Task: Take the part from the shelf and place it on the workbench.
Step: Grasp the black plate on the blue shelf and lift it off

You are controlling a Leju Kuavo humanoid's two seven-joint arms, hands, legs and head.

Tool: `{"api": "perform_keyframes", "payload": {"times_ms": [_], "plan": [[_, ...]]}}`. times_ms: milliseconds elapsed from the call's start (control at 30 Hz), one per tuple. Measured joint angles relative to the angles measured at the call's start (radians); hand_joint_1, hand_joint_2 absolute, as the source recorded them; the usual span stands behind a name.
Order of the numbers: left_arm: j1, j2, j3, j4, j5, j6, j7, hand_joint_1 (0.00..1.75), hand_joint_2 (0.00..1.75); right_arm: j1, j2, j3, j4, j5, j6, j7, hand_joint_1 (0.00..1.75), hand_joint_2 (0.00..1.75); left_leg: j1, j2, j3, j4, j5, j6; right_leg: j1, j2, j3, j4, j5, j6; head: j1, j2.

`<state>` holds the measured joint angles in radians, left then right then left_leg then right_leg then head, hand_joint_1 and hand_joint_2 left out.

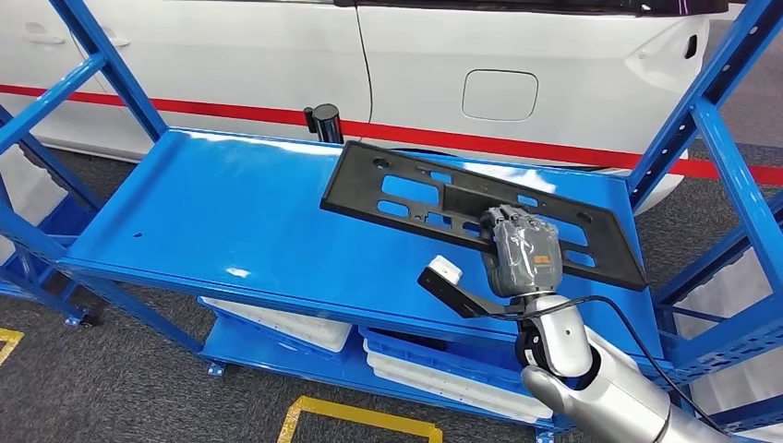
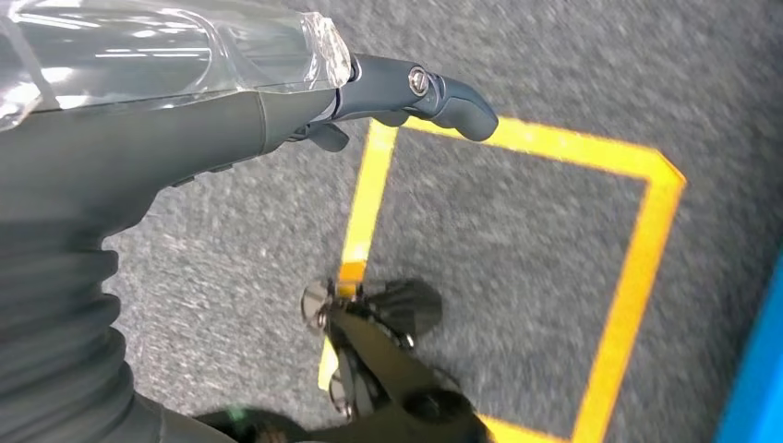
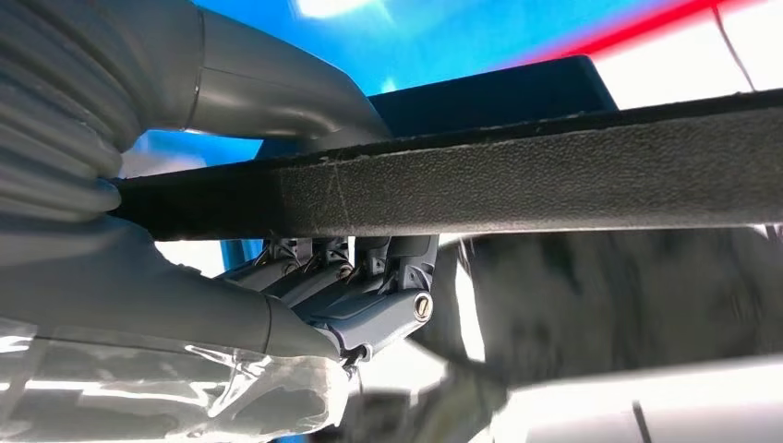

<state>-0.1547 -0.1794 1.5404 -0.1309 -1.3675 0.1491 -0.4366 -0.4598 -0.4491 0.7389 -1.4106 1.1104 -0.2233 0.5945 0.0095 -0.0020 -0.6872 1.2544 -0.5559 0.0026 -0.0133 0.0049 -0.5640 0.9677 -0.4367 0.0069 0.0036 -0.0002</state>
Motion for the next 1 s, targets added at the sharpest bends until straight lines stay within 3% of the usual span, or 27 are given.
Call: {"api": "perform_keyframes", "payload": {"times_ms": [33,67,133,167,200,300,367,467,500,533,567,633,700,800,867,967,1000], "plan": [[0.000,0.000,0.000,0.000,0.005,0.005,0.007,0.00,1.75,0.001,-0.003,-0.012,-0.019,0.028,-0.008,0.007,1.75,1.75,0.002,0.000,-0.001,-0.002,0.013,0.000,0.000,0.001,0.001,0.000,0.000,0.000,-0.001,0.000],[0.000,0.000,0.000,0.000,0.007,0.010,0.014,0.00,1.75,0.001,-0.005,-0.027,-0.042,0.054,-0.013,0.011,1.75,1.75,0.002,0.000,0.017,-0.046,0.043,0.004,0.001,0.001,0.003,0.000,-0.001,0.001,-0.001,0.000],[-0.002,0.000,0.000,0.000,0.008,0.020,0.027,0.00,1.75,0.002,-0.009,-0.059,-0.091,0.093,-0.019,0.013,1.75,1.75,-0.003,-0.001,0.082,-0.189,0.113,0.020,0.003,0.002,0.006,0.000,-0.003,0.004,-0.002,0.000],[-0.002,0.000,0.000,0.000,0.009,0.024,0.032,0.00,1.75,0.003,-0.010,-0.075,-0.115,0.108,-0.020,0.014,1.75,1.75,-0.007,-0.001,0.108,-0.248,0.134,0.028,0.005,0.002,0.006,0.001,-0.003,0.007,-0.002,0.000],[-0.002,0.000,0.000,0.000,0.012,0.027,0.037,0.00,1.75,0.005,-0.010,-0.090,-0.141,0.122,-0.022,0.014,1.75,1.75,-0.010,-0.002,0.123,-0.281,0.143,0.033,0.005,0.002,0.004,0.001,-0.002,0.011,-0.002,0.000],[-0.001,0.000,0.001,0.000,0.026,0.034,0.047,0.00,1.75,0.020,-0.011,-0.130,-0.214,0.157,-0.036,0.014,1.75,1.75,-0.012,-0.002,0.127,-0.300,0.149,0.041,0.002,0.002,0.000,0.000,0.000,0.028,-0.002,0.000],[-0.003,0.000,0.001,0.000,0.028,0.035,0.048,0.00,1.75,0.031,-0.014,-0.158,-0.258,0.177,-0.053,0.014,1.75,1.75,-0.008,0.000,0.131,-0.314,0.159,0.051,0.001,0.002,-0.014,0.039,-0.037,0.036,0.000,0.000],[-0.005,0.000,0.001,0.000,0.030,0.036,0.048,0.00,1.75,0.051,-0.016,-0.195,-0.309,0.190,-0.069,0.014,1.75,1.75,-0.008,0.003,0.127,-0.319,0.168,0.061,0.001,0.001,-0.084,0.227,-0.147,0.042,0.003,0.000],[-0.005,0.000,0.001,0.000,0.031,0.036,0.048,0.00,1.75,0.059,-0.016,-0.204,-0.322,0.191,-0.070,0.014,1.75,1.75,-0.009,0.003,0.124,-0.319,0.170,0.062,0.000,0.001,-0.098,0.273,-0.163,0.044,0.003,0.000],[-0.005,0.000,0.001,0.000,0.031,0.036,0.048,0.00,1.75,0.065,-0.016,-0.211,-0.333,0.193,-0.071,0.013,1.75,1.75,-0.009,0.003,0.121,-0.319,0.173,0.062,-0.001,0.001,-0.096,0.282,-0.160,0.046,0.003,0.000],[-0.005,0.000,0.001,0.000,0.031,0.036,0.048,0.00,1.75,0.068,-0.016,-0.218,-0.345,0.195,-0.072,0.013,1.75,1.75,-0.008,0.003,0.117,-0.318,0.176,0.060,-0.003,0.001,-0.074,0.253,-0.141,0.047,0.003,0.000],[-0.005,0.000,0.001,0.000,0.031,0.036,0.047,0.00,1.75,0.069,-0.016,-0.233,-0.370,0.199,-0.072,0.012,1.75,1.75,-0.008,0.003,0.108,-0.313,0.182,0.054,-0.006,0.001,0.016,0.109,-0.089,0.049,0.004,0.000],[-0.006,-0.001,0.001,0.000,0.031,0.037,0.045,0.00,1.75,0.069,-0.016,-0.245,-0.393,0.202,-0.072,0.010,1.75,1.75,-0.010,0.002,0.100,-0.305,0.188,0.045,-0.005,0.002,0.076,0.007,-0.058,0.045,0.005,0.000],[-0.006,0.000,0.001,0.000,0.031,0.038,0.042,0.00,1.75,0.070,-0.016,-0.255,-0.419,0.208,-0.072,0.007,1.75,1.75,-0.011,0.001,0.089,-0.300,0.199,0.026,-0.003,0.003,0.068,-0.006,-0.046,0.027,0.005,0.000],[-0.006,0.000,0.001,0.000,0.030,0.038,0.040,0.00,1.75,0.070,-0.016,-0.259,-0.430,0.209,-0.072,0.004,1.75,1.75,-0.007,0.001,0.071,-0.266,0.164,0.013,-0.006,0.002,0.053,-0.008,-0.033,0.011,0.004,0.000],[-0.006,-0.001,0.002,0.002,0.028,0.038,0.036,0.00,1.75,0.069,-0.015,-0.262,-0.441,0.209,-0.070,0.001,1.75,1.75,-0.001,0.001,0.010,-0.083,0.030,-0.004,-0.006,0.000,0.023,-0.008,-0.008,-0.001,0.001,0.000],[-0.006,-0.001,0.002,0.002,0.028,0.038,0.035,0.00,1.75,0.070,-0.015,-0.262,-0.443,0.209,-0.070,0.000,1.75,1.75,-0.001,0.001,-0.003,-0.027,0.005,-0.007,-0.006,0.000,0.012,-0.007,-0.001,-0.002,0.001,0.000]]}}
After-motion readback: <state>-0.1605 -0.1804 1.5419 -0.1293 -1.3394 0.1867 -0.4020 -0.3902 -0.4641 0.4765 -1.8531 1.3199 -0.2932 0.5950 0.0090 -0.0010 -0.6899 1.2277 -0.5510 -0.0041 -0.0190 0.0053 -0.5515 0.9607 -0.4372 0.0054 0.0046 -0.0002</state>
